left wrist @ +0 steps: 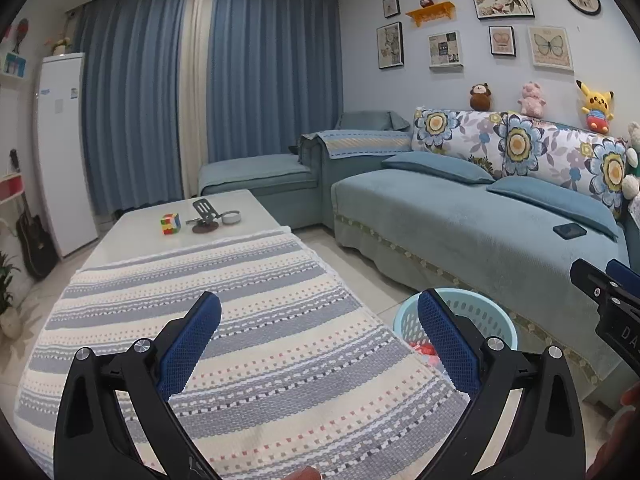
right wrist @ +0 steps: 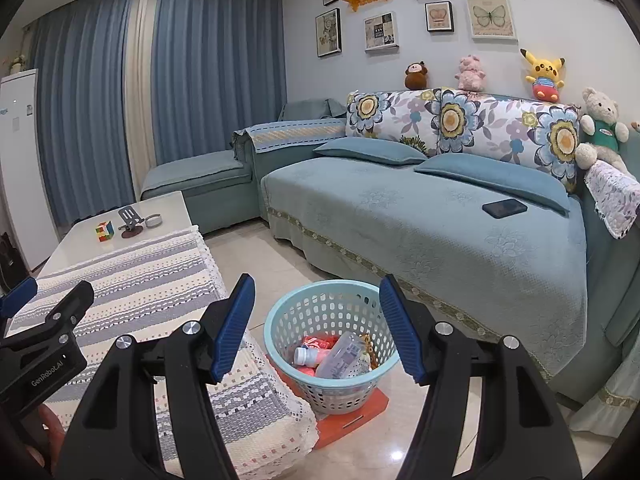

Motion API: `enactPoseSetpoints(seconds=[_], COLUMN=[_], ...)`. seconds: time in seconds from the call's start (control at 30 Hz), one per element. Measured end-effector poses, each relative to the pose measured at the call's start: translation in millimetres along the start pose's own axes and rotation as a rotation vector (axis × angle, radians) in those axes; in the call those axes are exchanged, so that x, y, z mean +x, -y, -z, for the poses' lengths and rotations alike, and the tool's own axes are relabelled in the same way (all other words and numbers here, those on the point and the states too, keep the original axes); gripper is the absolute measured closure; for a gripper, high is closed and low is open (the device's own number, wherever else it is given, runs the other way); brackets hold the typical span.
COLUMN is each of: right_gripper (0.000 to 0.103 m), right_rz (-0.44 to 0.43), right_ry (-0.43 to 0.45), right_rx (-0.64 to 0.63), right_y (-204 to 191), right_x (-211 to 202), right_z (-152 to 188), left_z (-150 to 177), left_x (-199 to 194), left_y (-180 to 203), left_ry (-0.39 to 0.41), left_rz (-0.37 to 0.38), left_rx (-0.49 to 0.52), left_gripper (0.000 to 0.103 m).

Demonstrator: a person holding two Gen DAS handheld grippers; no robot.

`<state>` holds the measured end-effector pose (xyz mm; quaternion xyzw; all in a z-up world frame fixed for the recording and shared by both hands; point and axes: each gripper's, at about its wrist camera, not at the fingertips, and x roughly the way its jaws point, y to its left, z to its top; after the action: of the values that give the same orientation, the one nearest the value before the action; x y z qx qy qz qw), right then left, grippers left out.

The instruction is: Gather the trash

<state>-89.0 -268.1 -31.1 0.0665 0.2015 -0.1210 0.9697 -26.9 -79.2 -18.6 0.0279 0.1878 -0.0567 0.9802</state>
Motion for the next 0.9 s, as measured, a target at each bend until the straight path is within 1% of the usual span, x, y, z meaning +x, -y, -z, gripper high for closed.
enactPoseSetpoints(seconds=[0.1,0.9], right_gripper=[0.039,0.039], right_rz=[-0.003,-0.008], right_ry=[-0.014,-0.034], right_rx=[-0.002,-0.013], right_y=[-1.0,-4.4], right_x=[2.8,8.4], right_z=[2.6,6.0], left_z=[0.0,5.1], left_x=[1.3,2.5], left_y=[-0.1,-2.8], left_ry=[-0.003,-0.010], left_rz=[-0.001,0.014], left_rx=[-0.002,0.005], left_gripper=[0.008,0.008])
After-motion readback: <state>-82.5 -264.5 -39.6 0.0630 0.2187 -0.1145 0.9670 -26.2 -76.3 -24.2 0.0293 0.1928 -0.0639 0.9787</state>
